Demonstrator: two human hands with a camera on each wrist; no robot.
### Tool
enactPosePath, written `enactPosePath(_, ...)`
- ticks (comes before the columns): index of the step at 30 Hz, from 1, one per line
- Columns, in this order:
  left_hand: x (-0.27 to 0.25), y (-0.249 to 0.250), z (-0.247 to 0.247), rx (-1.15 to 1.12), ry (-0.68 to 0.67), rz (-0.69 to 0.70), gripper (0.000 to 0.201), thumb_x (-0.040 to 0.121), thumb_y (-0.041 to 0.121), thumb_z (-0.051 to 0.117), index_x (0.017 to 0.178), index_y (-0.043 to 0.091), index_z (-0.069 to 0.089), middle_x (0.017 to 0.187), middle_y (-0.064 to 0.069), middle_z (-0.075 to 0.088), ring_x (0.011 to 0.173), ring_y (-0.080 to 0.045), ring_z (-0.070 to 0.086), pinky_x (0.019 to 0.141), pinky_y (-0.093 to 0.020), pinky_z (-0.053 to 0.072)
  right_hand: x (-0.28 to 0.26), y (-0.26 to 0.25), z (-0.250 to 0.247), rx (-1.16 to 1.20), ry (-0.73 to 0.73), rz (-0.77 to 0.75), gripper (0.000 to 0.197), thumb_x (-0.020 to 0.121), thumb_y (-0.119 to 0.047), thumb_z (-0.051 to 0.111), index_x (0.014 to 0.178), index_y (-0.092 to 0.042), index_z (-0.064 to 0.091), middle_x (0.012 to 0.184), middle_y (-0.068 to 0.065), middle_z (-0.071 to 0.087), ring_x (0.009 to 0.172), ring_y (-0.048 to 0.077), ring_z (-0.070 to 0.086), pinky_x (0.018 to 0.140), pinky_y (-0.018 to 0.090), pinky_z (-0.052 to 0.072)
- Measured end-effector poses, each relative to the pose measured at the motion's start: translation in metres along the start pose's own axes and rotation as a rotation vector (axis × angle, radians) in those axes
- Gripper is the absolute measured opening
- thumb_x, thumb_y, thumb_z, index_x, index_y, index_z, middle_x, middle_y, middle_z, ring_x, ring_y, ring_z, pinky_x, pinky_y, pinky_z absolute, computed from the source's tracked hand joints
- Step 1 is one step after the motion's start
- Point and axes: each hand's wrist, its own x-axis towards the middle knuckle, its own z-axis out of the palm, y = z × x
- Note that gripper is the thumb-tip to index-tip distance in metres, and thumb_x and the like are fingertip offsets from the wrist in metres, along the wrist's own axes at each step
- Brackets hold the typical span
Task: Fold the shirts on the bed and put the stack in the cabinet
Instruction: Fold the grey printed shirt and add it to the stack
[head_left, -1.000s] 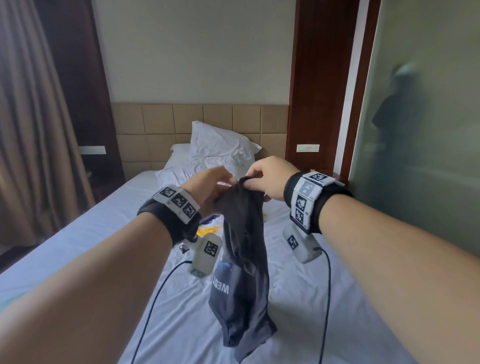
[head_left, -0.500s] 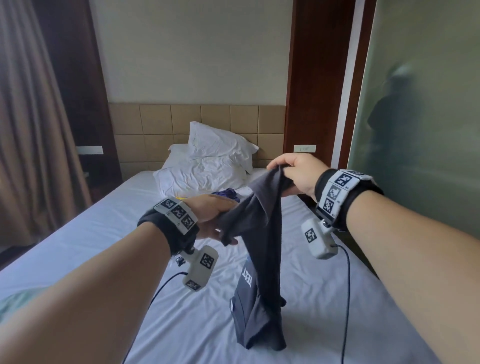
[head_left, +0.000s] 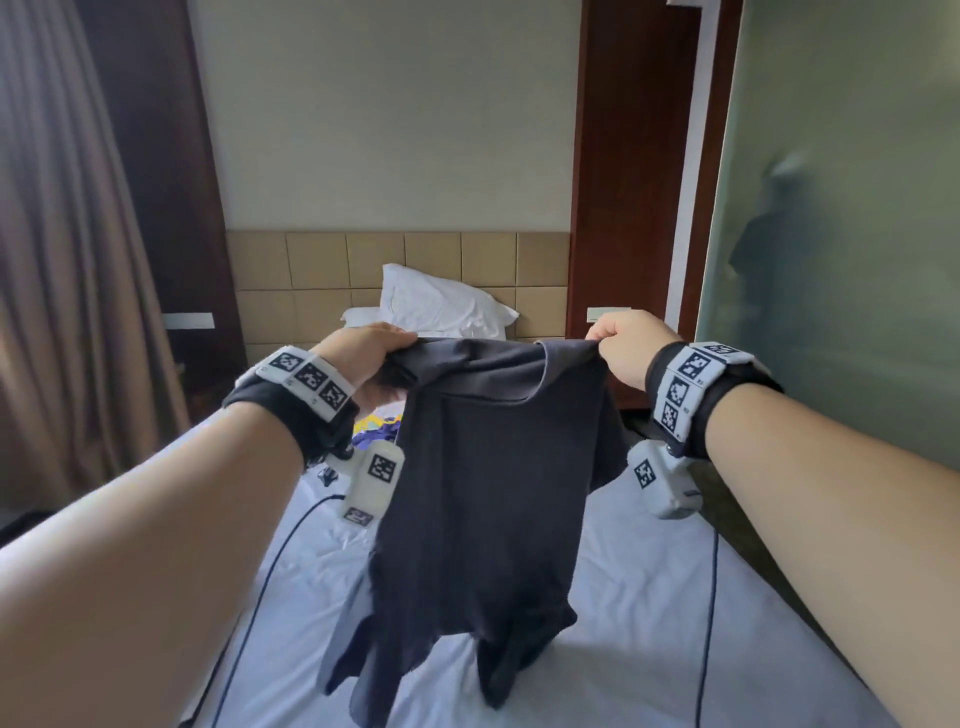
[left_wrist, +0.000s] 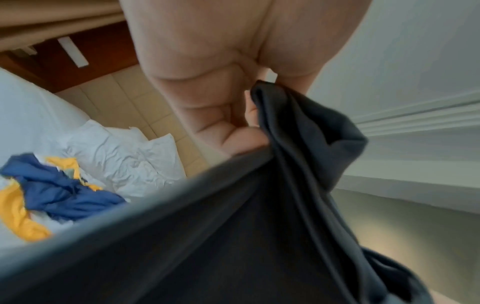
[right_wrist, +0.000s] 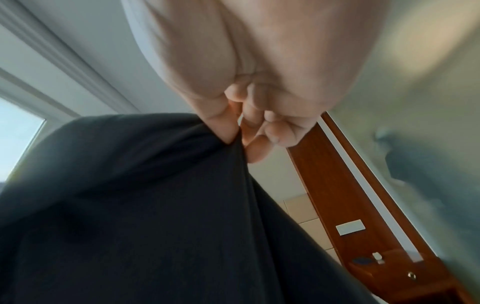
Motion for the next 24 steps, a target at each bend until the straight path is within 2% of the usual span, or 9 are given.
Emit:
enactPosePath(3,0.0,0.008,-0.019,0.208,0.031,0.039,0.02,0.097,0.017,0.068,0.08,0.016,0.059,0.067,-0.005,0.054,0.048,-0.018,0.05,0.038,-0.023,0.041,-0.003,-0.006,0.001,0.154,-0.032,0.014,0.03,0.086,0.0,0.047,0.079,-0.019,0.068,0.076,0.004,0.065,0.078,0.029,0.066,0.063,0.033,0.054)
enactPosePath(5,-0.001,0.012,-0.028,0.33,0.046,0.051,0.021,0.092,0.024,0.075,0.078,0.018,0.062,0.062,-0.003,0.055,0.047,-0.017,0.048,0.042,-0.024,0.04,-0.008,-0.012,0.002,0.222,-0.076,0.029,0.025,0.083,-0.001,0.048,0.081,-0.016,0.067,0.065,0.005,0.06,0.057,0.021,0.057,0.047,0.026,0.041)
enactPosePath(7,-0.004,0.017,-0.034,0.348,0.032,0.033,0.019,0.087,0.027,0.081,0.081,0.018,0.066,0.067,-0.003,0.061,0.055,-0.017,0.055,0.051,-0.028,0.046,-0.012,-0.017,0.005,0.288,-0.135,0.021,0.019,0.081,-0.001,0.052,0.082,-0.015,0.066,0.064,0.007,0.058,0.051,0.017,0.052,0.045,0.025,0.034)
enactPosePath(11,-0.015,0.026,-0.044,0.214,-0.073,-0.048,0.013,0.088,0.013,0.076,0.099,0.012,0.069,0.096,-0.009,0.071,0.089,-0.021,0.069,0.08,-0.038,0.057,-0.017,-0.024,0.005,0.319,-0.226,-0.018,0.012,0.082,0.001,0.066,0.086,-0.01,0.064,0.074,0.013,0.059,0.064,0.02,0.056,0.06,0.032,0.052)
enactPosePath(14,-0.02,0.031,-0.052,0.235,-0.164,-0.059,0.015,0.089,0.0,0.066,0.099,0.011,0.068,0.1,-0.011,0.069,0.093,-0.025,0.068,0.081,-0.04,0.057,-0.018,-0.026,0.002,0.359,-0.145,-0.004,0.014,0.072,-0.01,0.066,0.085,-0.014,0.064,0.082,0.013,0.062,0.079,0.028,0.061,0.081,0.05,0.059)
enactPosePath(16,-0.021,0.032,-0.056,0.323,-0.15,-0.006,0.016,0.09,-0.005,0.066,0.095,0.01,0.071,0.098,-0.014,0.069,0.088,-0.026,0.069,0.075,-0.038,0.059,-0.021,-0.028,0.002,0.405,-0.115,-0.003,0.025,0.063,-0.015,0.06,0.086,-0.02,0.066,0.081,0.008,0.062,0.079,0.027,0.058,0.069,0.046,0.055)
enactPosePath(19,-0.019,0.031,-0.063,0.437,-0.028,0.076,0.014,0.087,0.007,0.077,0.091,0.02,0.077,0.104,-0.014,0.074,0.091,-0.03,0.075,0.08,-0.042,0.061,-0.027,-0.034,0.004,0.465,-0.254,-0.013,0.044,0.077,0.009,0.048,0.102,-0.017,0.073,0.094,0.012,0.069,0.081,0.023,0.061,0.069,0.035,0.05)
enactPosePath(22,-0.014,0.03,-0.069,0.541,0.099,0.143,0.009,0.082,0.022,0.081,0.085,0.03,0.076,0.106,-0.016,0.074,0.095,-0.037,0.074,0.081,-0.056,0.062,-0.03,-0.034,0.004,0.448,-0.338,-0.063,0.03,0.083,0.013,0.057,0.087,-0.013,0.072,0.084,0.015,0.065,0.08,0.025,0.062,0.065,0.029,0.052)
enactPosePath(24,-0.012,0.032,-0.072,0.556,0.161,0.167,0.008,0.084,0.024,0.081,0.082,0.029,0.075,0.103,-0.013,0.074,0.093,-0.035,0.074,0.081,-0.055,0.062,-0.027,-0.029,0.003,0.406,-0.315,-0.083,0.02,0.081,0.005,0.069,0.079,-0.015,0.069,0.077,0.011,0.064,0.079,0.027,0.06,0.064,0.031,0.049)
